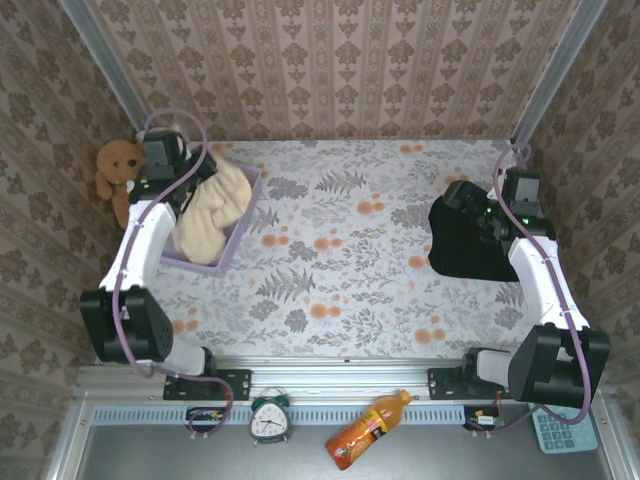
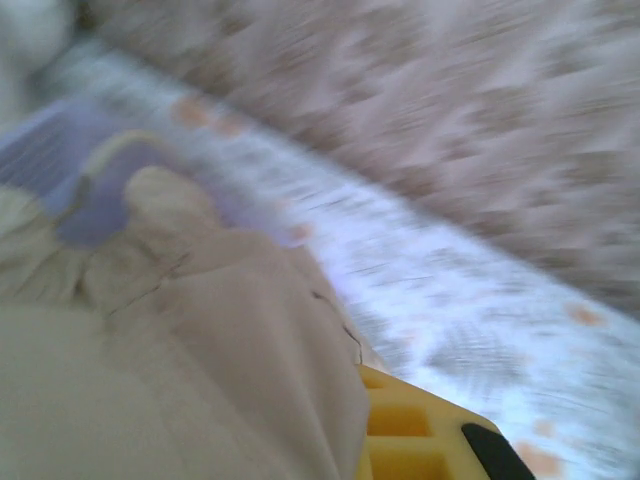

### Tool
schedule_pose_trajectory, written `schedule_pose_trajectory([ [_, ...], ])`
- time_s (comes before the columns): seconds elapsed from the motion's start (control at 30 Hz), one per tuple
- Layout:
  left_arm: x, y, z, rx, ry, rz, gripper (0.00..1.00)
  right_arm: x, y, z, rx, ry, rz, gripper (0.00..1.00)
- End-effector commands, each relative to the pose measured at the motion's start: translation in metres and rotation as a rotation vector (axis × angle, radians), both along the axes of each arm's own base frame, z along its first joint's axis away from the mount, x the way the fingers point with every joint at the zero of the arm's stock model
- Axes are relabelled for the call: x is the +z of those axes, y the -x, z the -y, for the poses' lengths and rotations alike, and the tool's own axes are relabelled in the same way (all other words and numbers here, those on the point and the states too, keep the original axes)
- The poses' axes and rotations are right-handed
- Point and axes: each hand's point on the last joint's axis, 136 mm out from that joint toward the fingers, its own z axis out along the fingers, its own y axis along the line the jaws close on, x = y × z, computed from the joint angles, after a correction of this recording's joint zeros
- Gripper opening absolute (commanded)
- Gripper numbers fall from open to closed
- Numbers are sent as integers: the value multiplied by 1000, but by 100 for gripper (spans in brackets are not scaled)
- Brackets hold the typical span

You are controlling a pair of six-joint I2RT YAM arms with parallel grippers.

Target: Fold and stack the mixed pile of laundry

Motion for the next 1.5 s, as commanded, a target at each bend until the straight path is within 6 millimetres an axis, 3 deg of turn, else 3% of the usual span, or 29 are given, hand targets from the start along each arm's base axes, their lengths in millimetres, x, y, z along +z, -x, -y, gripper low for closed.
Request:
schedule_pose_trajectory([
  [0.0,100,29,68,-249,84,239,0,12,-6,-5,-1,-63,74,100],
  [0.13,156,67,138,-431,146,374,0,13,-5,-5,-15,-73,112,100],
  [0.23,174,86,179,-537,207,423,0,10,-4,-9,2,-92,104,100],
  [0.3,171,91,205,-593,246,417,0,5,-4,-14,20,-118,92,100],
  [0.4,136,83,240,-646,279,324,8,-4,-4,-21,40,-155,80,100],
  [0.43,117,76,248,-651,277,274,26,-6,-4,-22,45,-164,75,100],
  [0.5,66,56,249,-594,219,154,98,-11,-3,-24,48,-178,58,100],
  [0.53,33,45,244,-551,165,77,100,-13,-3,-26,53,-181,52,100],
  [0.63,-39,28,221,-452,34,-70,100,-17,-1,-28,60,-183,37,100],
  [0.73,-86,36,212,-439,8,-180,100,-21,0,-39,99,-199,25,97],
  [0.87,-130,74,222,-486,47,-302,97,-38,0,-74,193,-182,-43,94],
  [1.0,-170,121,231,-548,33,-418,78,-68,7,-106,259,-159,-140,94],
  [1.17,-227,171,227,-569,-67,-591,84,-107,25,-153,353,-123,-285,94],
  [1.27,-246,182,228,-564,-67,-639,89,-133,37,-164,358,-11,-361,94],
  [1.37,-249,177,237,-577,-77,-613,88,-153,41,-171,373,100,-424,88],
  [1.4,-248,173,240,-579,-88,-604,86,-157,40,-169,368,135,-441,83],
  [1.47,-245,163,248,-597,-100,-572,74,-159,35,-165,353,178,-457,53],
])
